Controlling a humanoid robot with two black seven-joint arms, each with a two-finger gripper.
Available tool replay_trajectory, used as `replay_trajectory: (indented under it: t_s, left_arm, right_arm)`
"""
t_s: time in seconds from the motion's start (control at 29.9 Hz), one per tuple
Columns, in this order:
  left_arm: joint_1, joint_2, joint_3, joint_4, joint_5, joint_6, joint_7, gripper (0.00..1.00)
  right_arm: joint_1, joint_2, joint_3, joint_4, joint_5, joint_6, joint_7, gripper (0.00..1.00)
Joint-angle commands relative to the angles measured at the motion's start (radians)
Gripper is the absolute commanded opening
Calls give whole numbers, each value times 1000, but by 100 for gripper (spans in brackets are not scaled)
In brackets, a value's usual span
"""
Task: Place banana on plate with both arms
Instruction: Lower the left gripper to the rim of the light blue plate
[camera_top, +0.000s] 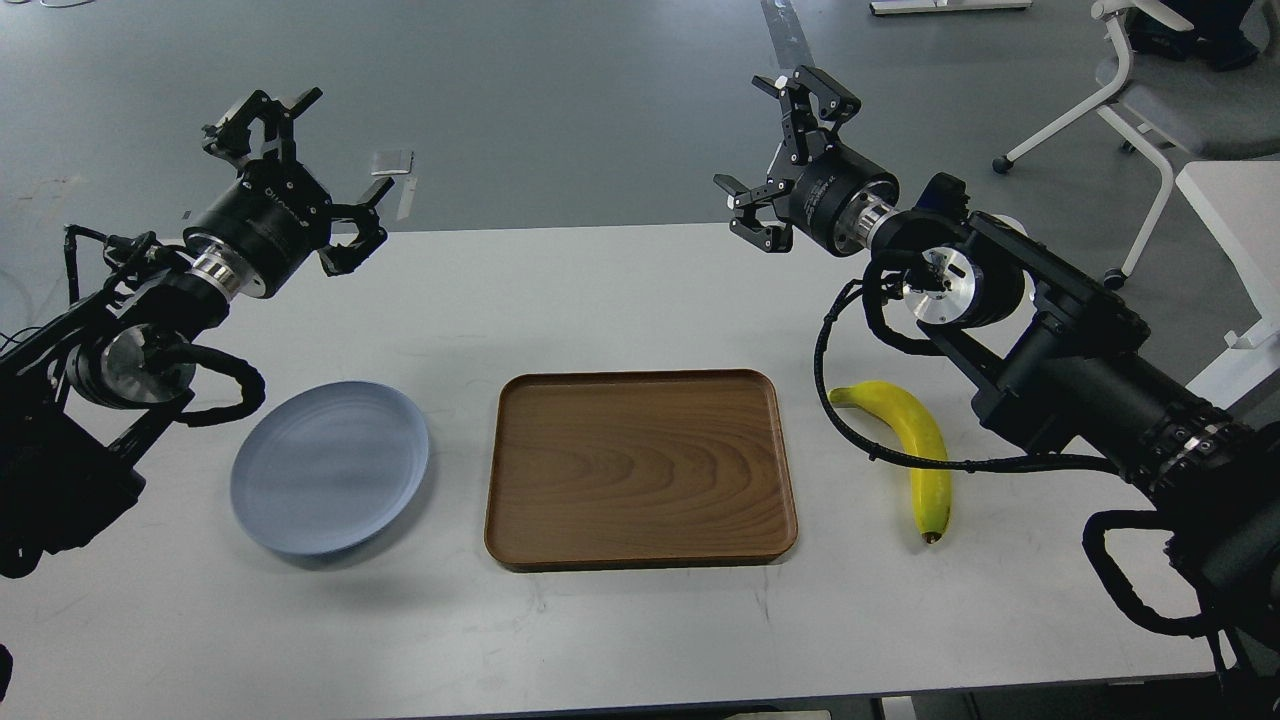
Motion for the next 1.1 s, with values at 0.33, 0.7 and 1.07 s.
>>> replay_trajectory:
  t_s: [0.33,0.7,1.07]
  left_arm:
    - [1,123,28,-228,956,331,-11,99]
    - [37,332,291,-265,1280,563,-67,98]
    - [40,413,608,-256,1308,758,-166,99]
  right_arm:
    - [-2,-2,-3,-3,0,-1,0,100]
    - [-11,-25,2,-3,0,-17,2,100]
    - [-17,-45,3,-12,0,-24,2,100]
